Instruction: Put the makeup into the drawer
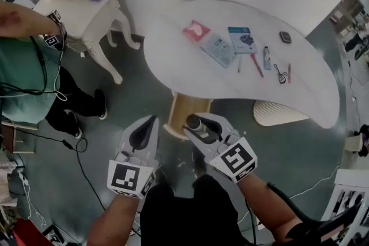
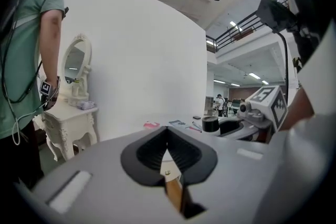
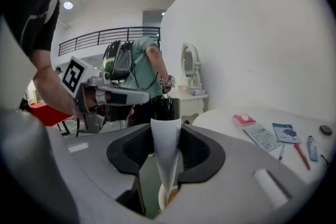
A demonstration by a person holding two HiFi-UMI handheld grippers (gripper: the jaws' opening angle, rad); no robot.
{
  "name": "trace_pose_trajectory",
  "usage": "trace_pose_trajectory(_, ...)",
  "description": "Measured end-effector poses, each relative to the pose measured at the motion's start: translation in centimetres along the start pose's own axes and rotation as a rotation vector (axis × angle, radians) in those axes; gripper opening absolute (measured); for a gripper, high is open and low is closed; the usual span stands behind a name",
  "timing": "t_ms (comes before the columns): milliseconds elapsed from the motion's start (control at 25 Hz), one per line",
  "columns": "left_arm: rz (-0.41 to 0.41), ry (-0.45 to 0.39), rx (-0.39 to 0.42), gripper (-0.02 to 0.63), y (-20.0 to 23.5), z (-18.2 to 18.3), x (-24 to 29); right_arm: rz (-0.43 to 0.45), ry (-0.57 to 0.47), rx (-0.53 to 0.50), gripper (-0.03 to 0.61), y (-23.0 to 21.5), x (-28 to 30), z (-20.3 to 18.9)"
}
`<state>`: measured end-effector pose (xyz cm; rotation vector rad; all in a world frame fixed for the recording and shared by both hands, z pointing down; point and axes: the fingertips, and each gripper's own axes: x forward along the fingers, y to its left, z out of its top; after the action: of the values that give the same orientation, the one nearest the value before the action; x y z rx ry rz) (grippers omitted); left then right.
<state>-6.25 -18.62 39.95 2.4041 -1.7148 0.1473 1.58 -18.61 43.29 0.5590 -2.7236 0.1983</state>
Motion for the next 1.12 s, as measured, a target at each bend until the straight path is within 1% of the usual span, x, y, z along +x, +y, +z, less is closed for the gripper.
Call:
trace_pose_trajectory(120,-0.021,0.025,0.007,0.0,0.2,-2.9,-0.2,0.004,0.066,-0.032,0.146,0.3,1.9,-4.3)
trace_pose_trajectory(280,-0.065,0.059,0.005,0.0,0.7,-7.3,-0.4,-0.059,0.112,-0.014,0.146,-0.1,3.9,-9.6)
trace_pose_trajectory(440,-0.073,0.08,-0.021,0.0,1.4,-11.9,-0.4,-0.068,0.195,-0.025,0.144,0.0,5.9,-14.3)
trace_pose_trajectory(600,-0.056,0.105,-0.051,0.0,2.2,-15.3,0.4,-0.083,0.213,-0.021,0.146,-1.2,8.2,-17.5)
trace_pose_trajectory(680,-0.043,0.114,-0.067,0.0,2.5,-16.9,0.8,-0.078,0.242,-0.025,0.146,-2.0,9.2,-19.3)
trace_pose_trajectory(920,0.004,0.123,-0.095,0.0,3.5,-21.0,2.7,-0.005,0.33,-0.081,0.143,-3.3,12.4,-24.4)
trace_pose_trajectory(1000,0.018,0.124,-0.108,0.0,4.0,-22.4,3.4,0.01,0.361,-0.104,0.143,-3.7,13.4,-25.9)
trace_pose_trajectory(1120,0.054,0.135,-0.13,0.0,4.4,-24.5,3.8,0.024,0.403,-0.109,0.143,-4.3,14.7,-28.2)
